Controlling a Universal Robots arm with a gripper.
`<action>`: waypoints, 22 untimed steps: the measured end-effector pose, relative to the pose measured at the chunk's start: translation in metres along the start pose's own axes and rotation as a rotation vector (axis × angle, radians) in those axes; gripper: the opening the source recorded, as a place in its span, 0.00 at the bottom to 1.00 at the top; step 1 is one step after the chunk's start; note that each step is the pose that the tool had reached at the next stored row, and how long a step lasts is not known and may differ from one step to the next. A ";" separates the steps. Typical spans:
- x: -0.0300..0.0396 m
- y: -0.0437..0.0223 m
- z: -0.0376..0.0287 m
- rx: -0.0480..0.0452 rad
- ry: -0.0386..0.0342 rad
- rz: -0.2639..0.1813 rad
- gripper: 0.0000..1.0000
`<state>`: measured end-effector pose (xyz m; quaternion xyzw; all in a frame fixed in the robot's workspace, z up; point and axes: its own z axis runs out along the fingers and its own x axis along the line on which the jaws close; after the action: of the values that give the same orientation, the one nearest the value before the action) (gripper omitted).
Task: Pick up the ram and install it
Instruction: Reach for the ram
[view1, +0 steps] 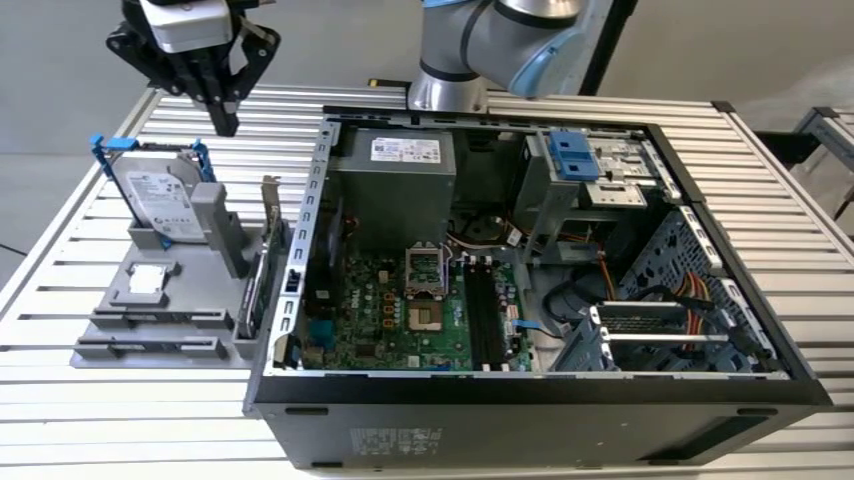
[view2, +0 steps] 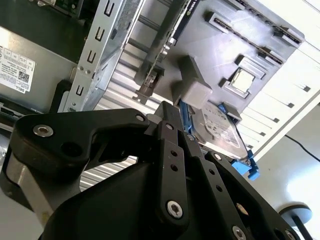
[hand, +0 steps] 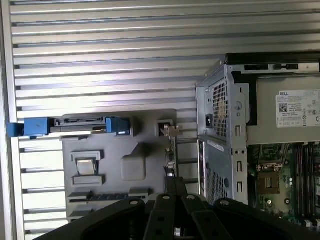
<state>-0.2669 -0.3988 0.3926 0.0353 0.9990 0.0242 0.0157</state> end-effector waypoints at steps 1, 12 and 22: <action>0.0006 0.0000 0.0000 0.0000 0.0000 0.000 0.00; 0.0090 -0.0006 -0.0003 0.0001 0.0000 0.000 0.00; 0.0162 -0.0011 -0.0005 0.0000 -0.0001 0.000 0.00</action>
<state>-0.2831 -0.3988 0.3926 0.0353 0.9990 0.0242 0.0158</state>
